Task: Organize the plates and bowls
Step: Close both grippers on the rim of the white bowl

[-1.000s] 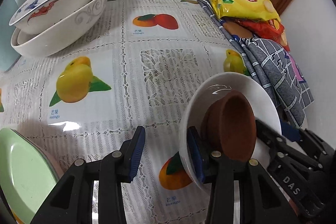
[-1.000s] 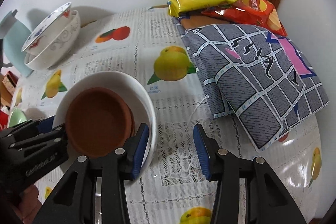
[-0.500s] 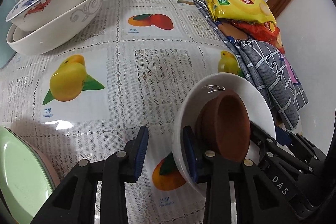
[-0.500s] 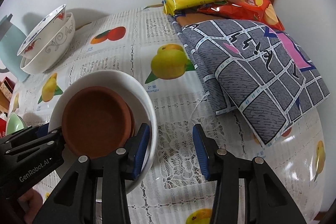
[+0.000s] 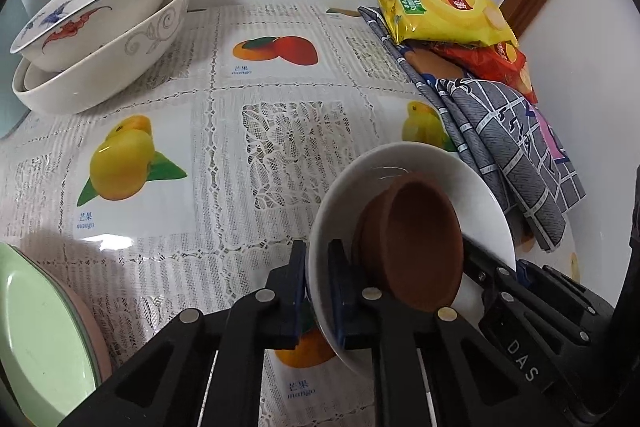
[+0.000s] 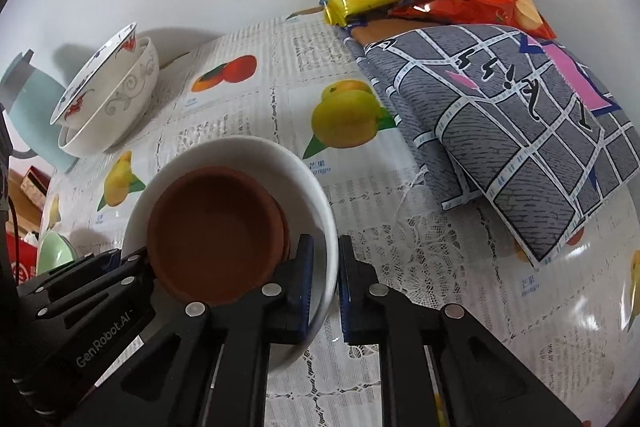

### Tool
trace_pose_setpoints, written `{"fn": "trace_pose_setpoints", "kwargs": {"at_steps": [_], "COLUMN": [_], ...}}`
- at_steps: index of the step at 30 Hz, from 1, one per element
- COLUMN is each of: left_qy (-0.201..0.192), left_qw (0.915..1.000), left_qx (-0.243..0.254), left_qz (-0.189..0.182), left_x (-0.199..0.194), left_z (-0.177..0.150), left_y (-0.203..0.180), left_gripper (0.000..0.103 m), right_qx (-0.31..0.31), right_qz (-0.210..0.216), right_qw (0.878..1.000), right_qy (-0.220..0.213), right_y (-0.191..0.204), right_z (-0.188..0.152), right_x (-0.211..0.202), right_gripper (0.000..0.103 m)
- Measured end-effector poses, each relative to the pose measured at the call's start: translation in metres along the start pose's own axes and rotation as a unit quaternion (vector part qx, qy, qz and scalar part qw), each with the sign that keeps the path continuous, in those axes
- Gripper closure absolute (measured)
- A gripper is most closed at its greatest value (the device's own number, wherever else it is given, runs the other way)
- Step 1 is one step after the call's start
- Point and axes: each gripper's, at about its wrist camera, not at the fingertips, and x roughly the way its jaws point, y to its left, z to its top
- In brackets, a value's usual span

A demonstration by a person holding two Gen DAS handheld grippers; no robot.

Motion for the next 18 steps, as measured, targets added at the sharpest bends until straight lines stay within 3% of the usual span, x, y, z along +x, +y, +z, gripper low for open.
{"fn": "trace_pose_setpoints", "kwargs": {"at_steps": [18], "left_qy": [-0.009], "left_qw": [0.9999], "left_qx": [0.005], "left_qz": [-0.002], "left_x": [-0.019], "left_z": [-0.019], "left_y": [-0.003], "left_gripper": [0.093], "right_qx": [0.021], "right_qz": [0.022], "right_qw": [1.0], "right_qy": [-0.009], "right_y": [-0.007], "right_z": [-0.018], "right_x": [-0.023], "right_gripper": [0.092]}}
